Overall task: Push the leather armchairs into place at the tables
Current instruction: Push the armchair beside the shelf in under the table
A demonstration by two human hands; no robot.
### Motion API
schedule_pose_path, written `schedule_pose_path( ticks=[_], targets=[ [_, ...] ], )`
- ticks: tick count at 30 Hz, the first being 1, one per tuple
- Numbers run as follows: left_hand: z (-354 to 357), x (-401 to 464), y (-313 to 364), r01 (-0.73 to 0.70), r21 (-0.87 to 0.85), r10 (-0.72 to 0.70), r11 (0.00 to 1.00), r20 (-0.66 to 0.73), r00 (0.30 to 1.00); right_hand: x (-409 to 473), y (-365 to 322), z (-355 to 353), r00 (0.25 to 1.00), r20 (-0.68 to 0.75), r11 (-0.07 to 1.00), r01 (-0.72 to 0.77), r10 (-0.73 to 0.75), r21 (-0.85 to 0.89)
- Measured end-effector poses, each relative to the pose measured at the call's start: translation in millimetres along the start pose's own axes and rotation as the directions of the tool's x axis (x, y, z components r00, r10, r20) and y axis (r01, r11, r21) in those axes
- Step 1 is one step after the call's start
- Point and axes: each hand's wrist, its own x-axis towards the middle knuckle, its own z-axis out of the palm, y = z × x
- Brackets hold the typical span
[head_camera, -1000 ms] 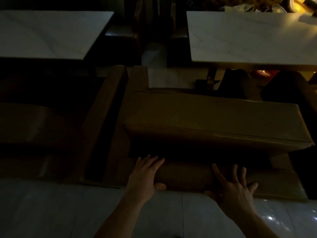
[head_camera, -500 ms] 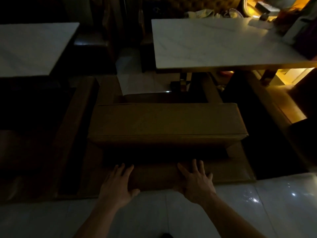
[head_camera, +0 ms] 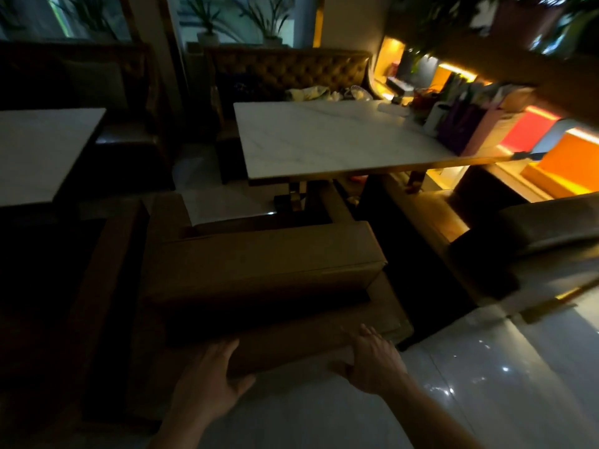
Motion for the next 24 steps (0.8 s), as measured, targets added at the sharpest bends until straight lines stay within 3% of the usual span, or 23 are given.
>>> schedule_pose_path(
  ticks=[12, 24],
  targets=[
    [-9.1, -8.5, 102.5, -0.19, 0.108, 0.178, 0.976, 0.115, 0.977, -83.7, 74.2, -31.6, 0.971, -0.19, 0.989, -0.142, 0.148, 0.045],
    [47.7, -3.3, 316.9, -0.352, 0.303, 0.354, 0.886, 0.049, 0.934, -121.8, 277.6, -71.1, 0.918, -0.289, 0.958, -0.234, 0.273, 0.163]
  ],
)
